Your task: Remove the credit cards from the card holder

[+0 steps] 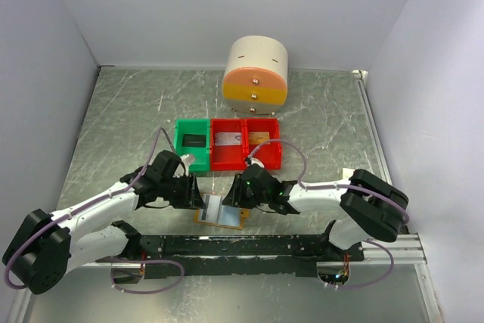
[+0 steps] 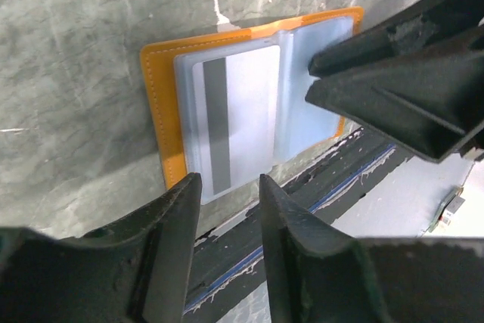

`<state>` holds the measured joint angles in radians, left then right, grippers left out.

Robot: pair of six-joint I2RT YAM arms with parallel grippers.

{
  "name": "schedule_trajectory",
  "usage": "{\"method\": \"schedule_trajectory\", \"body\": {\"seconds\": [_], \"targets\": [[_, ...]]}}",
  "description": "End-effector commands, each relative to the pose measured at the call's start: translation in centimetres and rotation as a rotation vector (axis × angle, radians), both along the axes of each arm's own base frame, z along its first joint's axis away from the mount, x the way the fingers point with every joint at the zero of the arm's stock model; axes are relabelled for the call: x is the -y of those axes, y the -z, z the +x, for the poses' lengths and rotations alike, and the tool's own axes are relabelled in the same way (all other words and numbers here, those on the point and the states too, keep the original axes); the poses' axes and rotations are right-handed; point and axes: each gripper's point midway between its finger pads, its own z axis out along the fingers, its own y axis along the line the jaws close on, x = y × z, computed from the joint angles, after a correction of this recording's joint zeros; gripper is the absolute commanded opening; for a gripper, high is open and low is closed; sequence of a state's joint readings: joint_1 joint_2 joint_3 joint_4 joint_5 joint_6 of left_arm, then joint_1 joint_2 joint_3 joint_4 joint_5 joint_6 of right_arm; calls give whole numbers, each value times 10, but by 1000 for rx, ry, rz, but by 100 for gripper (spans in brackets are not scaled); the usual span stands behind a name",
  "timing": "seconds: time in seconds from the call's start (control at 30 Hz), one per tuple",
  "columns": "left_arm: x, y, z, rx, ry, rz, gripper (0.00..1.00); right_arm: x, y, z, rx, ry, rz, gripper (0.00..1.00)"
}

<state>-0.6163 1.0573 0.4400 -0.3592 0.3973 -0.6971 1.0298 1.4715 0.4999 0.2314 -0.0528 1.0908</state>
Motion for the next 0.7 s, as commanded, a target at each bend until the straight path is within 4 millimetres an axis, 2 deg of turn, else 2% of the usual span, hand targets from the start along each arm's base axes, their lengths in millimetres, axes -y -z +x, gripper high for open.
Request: {"method": "schedule_trajectory", "body": {"seconds": [0.0, 0.07, 0.17, 0.43, 0.57, 0.67], "targets": [[12, -4, 1, 31, 10, -46, 45, 32, 29, 3, -18, 6, -158, 34], [14, -1, -1, 25, 8, -44, 43, 23, 18, 5, -2, -18, -121, 34], [15, 6, -3, 19, -8, -29, 34, 7, 1, 5, 9, -52, -63, 31], [10, 20, -6, 14, -36, 27, 34, -26, -19, -2, 8, -96, 67, 29], [6, 25, -8, 7, -46, 53, 35, -39, -14, -5, -10, -106, 80, 28], [4, 25, -8, 10, -48, 65, 36, -33, 3, -4, -42, -49, 33, 27]]}}
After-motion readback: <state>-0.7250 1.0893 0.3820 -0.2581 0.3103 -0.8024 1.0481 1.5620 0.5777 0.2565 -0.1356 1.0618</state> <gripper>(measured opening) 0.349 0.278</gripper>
